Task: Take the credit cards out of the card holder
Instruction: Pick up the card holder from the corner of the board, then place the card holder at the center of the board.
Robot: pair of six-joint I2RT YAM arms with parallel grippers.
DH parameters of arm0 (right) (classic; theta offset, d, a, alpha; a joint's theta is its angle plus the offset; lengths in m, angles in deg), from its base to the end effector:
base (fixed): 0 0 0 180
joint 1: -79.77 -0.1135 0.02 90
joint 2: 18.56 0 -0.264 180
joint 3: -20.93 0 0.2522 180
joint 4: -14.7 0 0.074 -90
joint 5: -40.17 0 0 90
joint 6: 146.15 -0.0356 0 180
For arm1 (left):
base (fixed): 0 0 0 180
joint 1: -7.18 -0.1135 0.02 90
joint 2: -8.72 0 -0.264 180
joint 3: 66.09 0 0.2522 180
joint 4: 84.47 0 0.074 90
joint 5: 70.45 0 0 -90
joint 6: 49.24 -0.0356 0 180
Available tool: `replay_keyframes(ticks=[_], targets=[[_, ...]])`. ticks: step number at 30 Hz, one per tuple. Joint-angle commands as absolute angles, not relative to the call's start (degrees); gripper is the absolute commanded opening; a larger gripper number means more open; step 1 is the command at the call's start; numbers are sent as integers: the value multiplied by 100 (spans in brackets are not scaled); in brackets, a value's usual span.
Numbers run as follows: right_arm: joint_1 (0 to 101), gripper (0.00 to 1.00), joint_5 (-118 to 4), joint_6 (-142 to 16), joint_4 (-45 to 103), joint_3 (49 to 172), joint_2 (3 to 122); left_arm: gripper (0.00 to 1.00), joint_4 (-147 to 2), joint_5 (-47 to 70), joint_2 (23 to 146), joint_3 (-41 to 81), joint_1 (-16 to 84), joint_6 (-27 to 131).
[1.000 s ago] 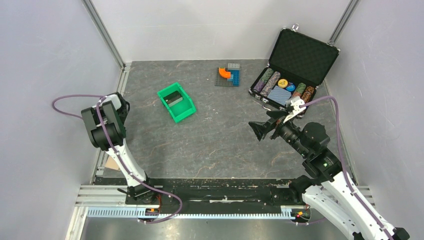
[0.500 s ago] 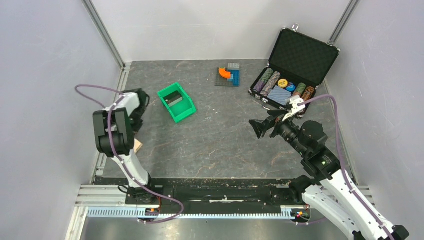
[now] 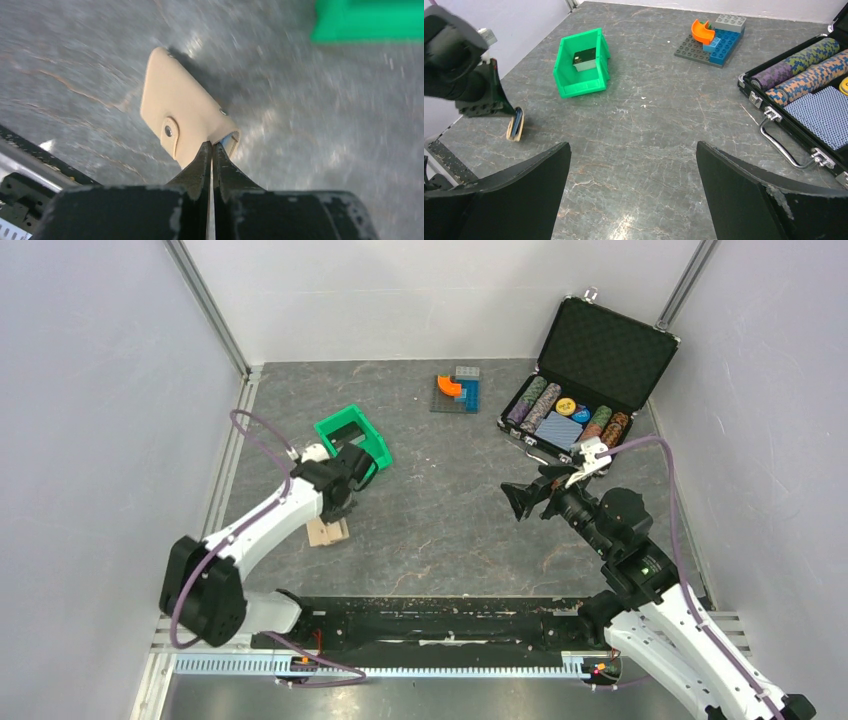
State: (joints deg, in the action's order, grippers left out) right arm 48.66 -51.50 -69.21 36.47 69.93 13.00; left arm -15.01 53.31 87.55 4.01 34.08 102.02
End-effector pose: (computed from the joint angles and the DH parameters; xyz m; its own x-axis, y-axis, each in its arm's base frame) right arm 0.1235 0.0758 0.3190 -0.1853 0.1520 -0.9709 -0.5127 0.8279 0.2275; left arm 0.2224 -0.0906 0.2328 -0.6606 -0.4823 -0.5754 -0.6333 0.7695 0.0821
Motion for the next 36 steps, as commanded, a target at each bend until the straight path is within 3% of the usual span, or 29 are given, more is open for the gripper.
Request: replay_keyframes(ticks=[1, 5, 14, 18, 27, 36], targets=[[4874, 99, -5018, -6937, 3404, 6841, 1267, 2, -2537, 3941, 7932, -219, 4073, 9209], [4875, 99, -5124, -6936, 3373, 6735, 1260, 2, -3650, 2389, 7105, -695, 4601, 8779], [4870, 96, -5297, -6990, 3391, 6598, 1260, 2, -5410, 422, 6224, -1524, 4708, 9189], [4879, 95, -5372, -7078, 3362, 6569, 1271, 2, -5341, 711, 6376, -1633, 4708, 9102], [4872, 93, -5346, -7121, 3427, 6555, 1232, 2, -3948, 2256, 6636, -612, 4915, 8221], [4875, 93, -5200, -7118, 3539, 6538, 1252, 4, -4366, 2010, 7695, -284, 5493, 8291]])
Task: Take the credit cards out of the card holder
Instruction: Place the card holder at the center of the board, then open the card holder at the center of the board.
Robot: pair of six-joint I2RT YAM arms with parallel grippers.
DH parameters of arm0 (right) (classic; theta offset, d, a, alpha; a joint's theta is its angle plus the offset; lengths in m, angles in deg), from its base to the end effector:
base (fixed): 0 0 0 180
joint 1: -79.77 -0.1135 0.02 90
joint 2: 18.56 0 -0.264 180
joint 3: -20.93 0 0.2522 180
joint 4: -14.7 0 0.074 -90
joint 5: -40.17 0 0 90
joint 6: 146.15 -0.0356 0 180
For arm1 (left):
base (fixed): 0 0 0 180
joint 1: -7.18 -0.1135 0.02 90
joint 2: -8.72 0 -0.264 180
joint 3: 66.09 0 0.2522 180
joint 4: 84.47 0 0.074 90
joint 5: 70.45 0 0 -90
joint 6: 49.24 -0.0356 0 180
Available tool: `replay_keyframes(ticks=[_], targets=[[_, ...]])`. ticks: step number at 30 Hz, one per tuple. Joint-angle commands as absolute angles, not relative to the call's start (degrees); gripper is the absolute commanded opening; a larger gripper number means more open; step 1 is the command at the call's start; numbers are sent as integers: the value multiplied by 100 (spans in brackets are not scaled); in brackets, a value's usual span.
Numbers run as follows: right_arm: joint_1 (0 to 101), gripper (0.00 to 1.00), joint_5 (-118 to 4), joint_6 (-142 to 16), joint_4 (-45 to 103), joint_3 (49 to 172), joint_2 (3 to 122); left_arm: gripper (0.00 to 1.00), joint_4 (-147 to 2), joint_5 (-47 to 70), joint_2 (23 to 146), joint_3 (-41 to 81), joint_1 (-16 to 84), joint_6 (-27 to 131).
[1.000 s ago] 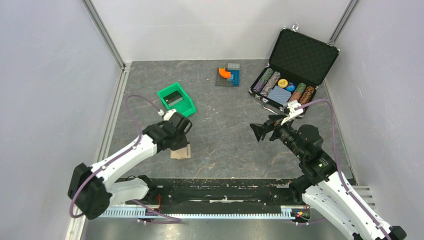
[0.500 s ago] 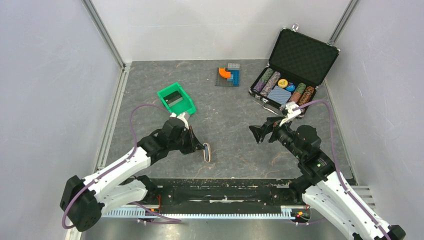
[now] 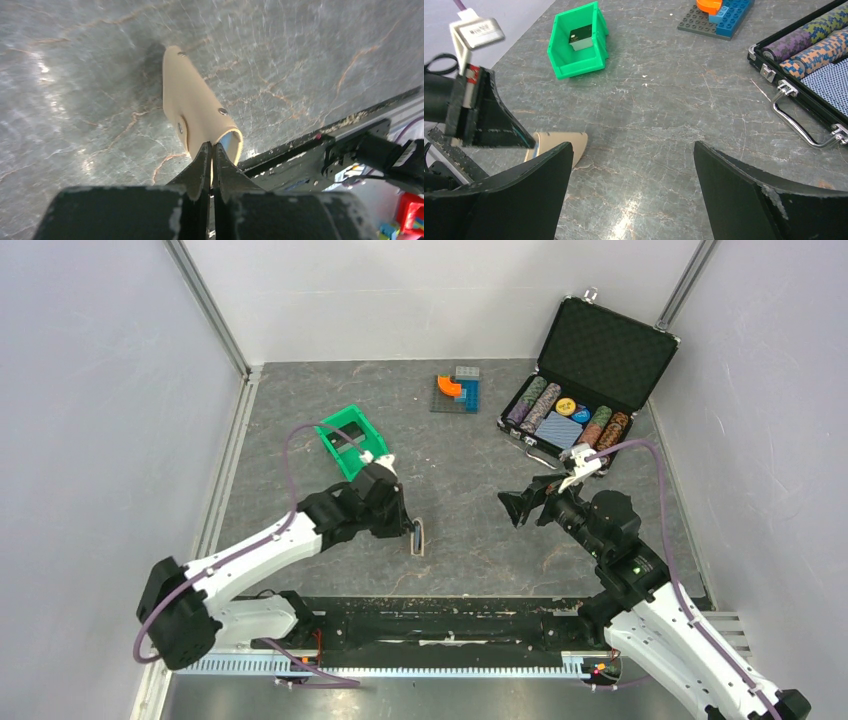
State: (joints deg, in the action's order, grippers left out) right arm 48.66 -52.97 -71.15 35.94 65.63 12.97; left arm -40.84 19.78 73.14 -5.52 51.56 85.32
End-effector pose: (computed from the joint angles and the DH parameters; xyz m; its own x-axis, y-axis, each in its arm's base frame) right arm 0.1266 0.0787 0.2936 -0.2616 0.1439 -0.9544 -0.5121 0.8175 0.2637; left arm 0.1657 -0.1620 0.2539 -0.8647 -0.1355 -0.4836 0.1273 0.8723 -0.4721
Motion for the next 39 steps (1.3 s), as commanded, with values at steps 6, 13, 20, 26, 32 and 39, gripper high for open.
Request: replay_keyframes(ticks=[6, 13, 20, 26, 32, 39], targets=[[4870, 94, -5108, -6997, 3829, 6740, 1362, 24, -5136, 1168, 8283, -232, 5640, 8405], [4872, 94, -5018, -6933, 4128, 6809, 1545, 66, -5225, 1020, 8429, 22, 5627, 8200], [4874, 80, -5879, -6974, 4093, 6742, 2167, 65, -4462, 1698, 8271, 165, 5194, 7918], [4871, 52, -6704, -7176, 3517, 6496, 3029, 64, -5440, 1063, 7840, -925, 5092, 8324], [4760, 46, -7521, -7427, 2730, 6291, 4067, 59, -6272, 548, 8071, -1718, 5095, 8677], [4343, 45, -7484, -7768, 1984, 6150, 4905, 57, -6834, 364, 8484, -1863, 5097, 8641]])
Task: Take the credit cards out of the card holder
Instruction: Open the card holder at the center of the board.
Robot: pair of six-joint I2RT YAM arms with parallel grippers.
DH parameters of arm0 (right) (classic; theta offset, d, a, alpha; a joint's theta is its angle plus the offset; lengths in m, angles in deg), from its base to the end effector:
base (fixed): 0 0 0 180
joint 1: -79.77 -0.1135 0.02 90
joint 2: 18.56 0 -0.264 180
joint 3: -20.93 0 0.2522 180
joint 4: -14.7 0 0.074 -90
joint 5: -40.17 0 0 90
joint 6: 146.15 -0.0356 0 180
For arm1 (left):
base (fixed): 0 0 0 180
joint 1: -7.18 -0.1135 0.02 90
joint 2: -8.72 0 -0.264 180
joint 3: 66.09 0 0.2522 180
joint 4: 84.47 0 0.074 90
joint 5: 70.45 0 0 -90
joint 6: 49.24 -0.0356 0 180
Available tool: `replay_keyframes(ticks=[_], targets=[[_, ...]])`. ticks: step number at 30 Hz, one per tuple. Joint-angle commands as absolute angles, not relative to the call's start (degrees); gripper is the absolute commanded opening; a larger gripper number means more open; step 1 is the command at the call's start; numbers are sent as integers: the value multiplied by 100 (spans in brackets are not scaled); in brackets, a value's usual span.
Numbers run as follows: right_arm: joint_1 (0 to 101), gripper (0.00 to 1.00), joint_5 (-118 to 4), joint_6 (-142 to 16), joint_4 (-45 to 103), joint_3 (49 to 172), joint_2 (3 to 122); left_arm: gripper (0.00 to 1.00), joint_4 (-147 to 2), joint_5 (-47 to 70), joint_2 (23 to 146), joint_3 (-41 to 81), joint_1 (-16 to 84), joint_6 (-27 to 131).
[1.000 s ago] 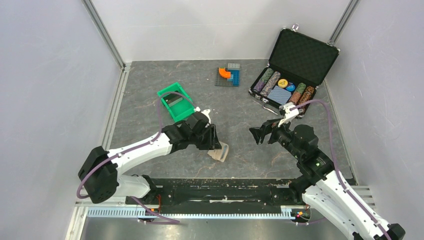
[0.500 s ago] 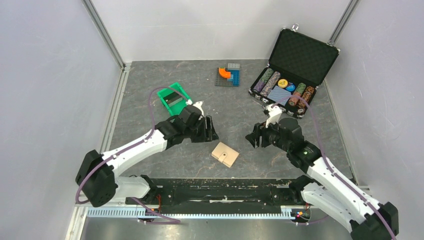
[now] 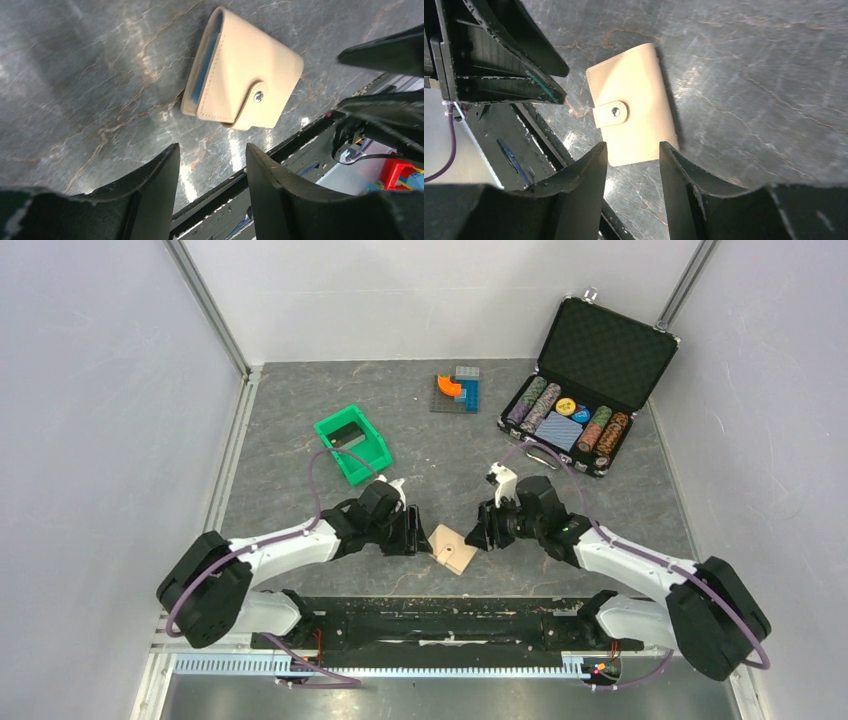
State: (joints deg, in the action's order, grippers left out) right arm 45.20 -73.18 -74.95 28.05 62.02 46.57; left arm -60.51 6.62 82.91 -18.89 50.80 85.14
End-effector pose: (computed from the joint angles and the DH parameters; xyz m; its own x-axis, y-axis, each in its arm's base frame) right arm 0.1765 0.1388 0.1855 -0.7248 -0.1401 -0.6746 -0.5775 0.6576 0.4839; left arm 0.1692 -0.1722 0.1686 -0.9435 -0.0426 -0.3287 0.1603 0.8095 -0.5648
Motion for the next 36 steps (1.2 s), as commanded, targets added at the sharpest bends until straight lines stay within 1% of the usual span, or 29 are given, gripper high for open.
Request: replay_keyframes(ticks=[1, 4, 7, 14, 19, 23, 36], targets=[[4316, 45, -7458, -7810, 1886, 6149, 5003, 57, -6932, 332, 8562, -1843, 5095, 8632], [4229, 45, -7413, -7911, 1666, 6190, 5292, 54, -7021, 276, 8948, -1724, 5091, 8570], [4093, 44, -7381, -7942, 1573, 6250, 5571, 48, -7053, 250, 9230, -1687, 5094, 8532], [3774, 43, -7241, -8044, 1306, 6138, 6029, 42, -7426, 275, 9416, -1831, 5097, 8541], [3645, 41, -7081, -8127, 1155, 6082, 6243, 36, -7515, 267, 9488, -1869, 5098, 8541], [3594, 40, -6957, -8144, 1123, 6088, 6327, 34, -7559, 228, 9523, -1869, 5095, 8549], [3530, 37, -6806, -8163, 1048, 6046, 6405, 33, -7643, 74, 9498, -1852, 5096, 8638]])
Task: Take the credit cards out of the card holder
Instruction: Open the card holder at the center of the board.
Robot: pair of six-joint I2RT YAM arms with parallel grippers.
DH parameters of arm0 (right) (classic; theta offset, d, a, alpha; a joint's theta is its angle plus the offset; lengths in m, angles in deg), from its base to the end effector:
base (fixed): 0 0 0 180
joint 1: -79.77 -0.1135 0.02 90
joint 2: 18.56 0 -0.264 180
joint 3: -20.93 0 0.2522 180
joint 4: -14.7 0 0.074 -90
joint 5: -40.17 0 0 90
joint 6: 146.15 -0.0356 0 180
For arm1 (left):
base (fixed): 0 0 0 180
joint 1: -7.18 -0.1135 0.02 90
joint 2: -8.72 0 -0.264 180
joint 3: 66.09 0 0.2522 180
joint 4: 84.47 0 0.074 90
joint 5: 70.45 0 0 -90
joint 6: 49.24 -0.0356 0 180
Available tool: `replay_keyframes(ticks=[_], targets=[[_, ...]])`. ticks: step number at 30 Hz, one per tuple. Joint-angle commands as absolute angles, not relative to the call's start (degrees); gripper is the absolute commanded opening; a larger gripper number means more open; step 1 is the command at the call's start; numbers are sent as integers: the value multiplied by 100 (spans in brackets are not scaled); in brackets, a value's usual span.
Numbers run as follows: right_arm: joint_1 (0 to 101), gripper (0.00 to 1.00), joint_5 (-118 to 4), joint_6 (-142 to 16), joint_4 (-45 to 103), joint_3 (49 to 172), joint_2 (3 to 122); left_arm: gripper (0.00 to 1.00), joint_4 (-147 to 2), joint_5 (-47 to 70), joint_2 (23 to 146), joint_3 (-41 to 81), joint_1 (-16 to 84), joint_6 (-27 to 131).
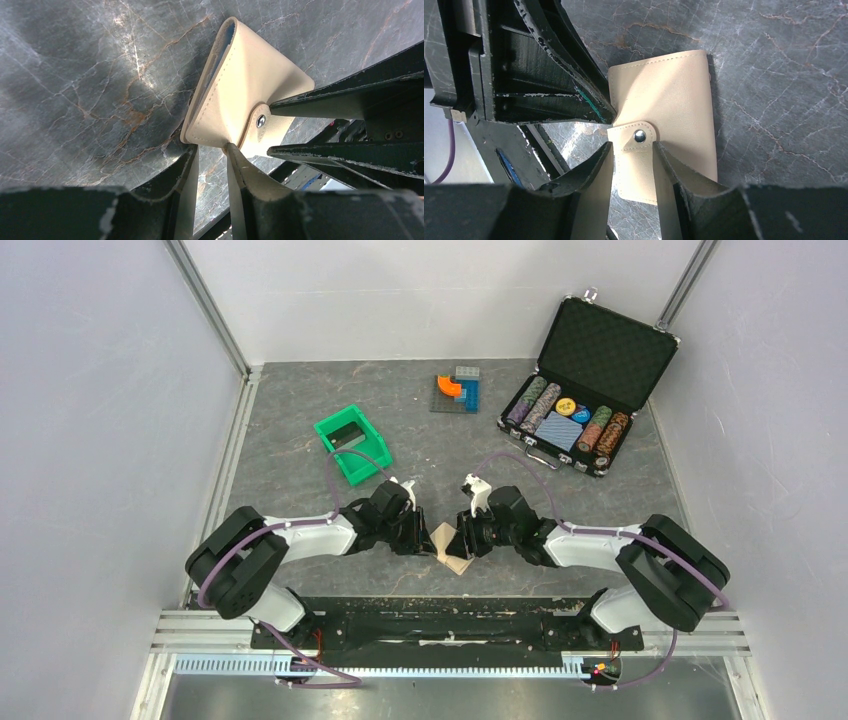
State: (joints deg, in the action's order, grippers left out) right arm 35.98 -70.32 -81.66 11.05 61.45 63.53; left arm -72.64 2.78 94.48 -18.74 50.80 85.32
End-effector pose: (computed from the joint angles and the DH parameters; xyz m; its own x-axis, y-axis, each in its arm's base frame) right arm 0.1769 0.1869 0.1417 -0.7654 -0.1749 -0.6193 -0.5739 0.6210 0.5339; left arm 0.1864 -0.1918 0.1370 -0.9537 -0.0192 -0.3001 0.1753 0.7753 -0.6068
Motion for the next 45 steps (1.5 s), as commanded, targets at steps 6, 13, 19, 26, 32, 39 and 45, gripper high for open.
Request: replay_keyframes(ticks=[6, 13, 19, 26, 32, 39, 45], targets=[[3530, 33, -6943, -8162, 1026, 6130, 6469, 32, -7699, 109, 9536, -1892, 5102, 8710], [3530, 23, -6987, -8229, 910, 6193, 6477, 28, -7895, 37, 9600, -2002, 5104, 8820], [3525, 11, -7009, -8395, 603, 6149, 6469, 27, -7954, -5, 9672, -2007, 5104, 8836], [3530, 0, -7145, -8423, 186, 6047, 6240, 27, -7985, -8, 9679, -2050, 5104, 8851], [3455, 0, -7342, -8088, 124, 6020, 6142, 27, -7977, 17, 9768, -2053, 5104, 8858], [3284, 0, -7356, -7836, 254, 6017, 5944, 27, -7959, 43, 9941, -2039, 5104, 8919], [3273, 0, -7210, -7717, 646, 6070, 5796, 30, -7805, 136, 9761, -2004, 5104, 8898]])
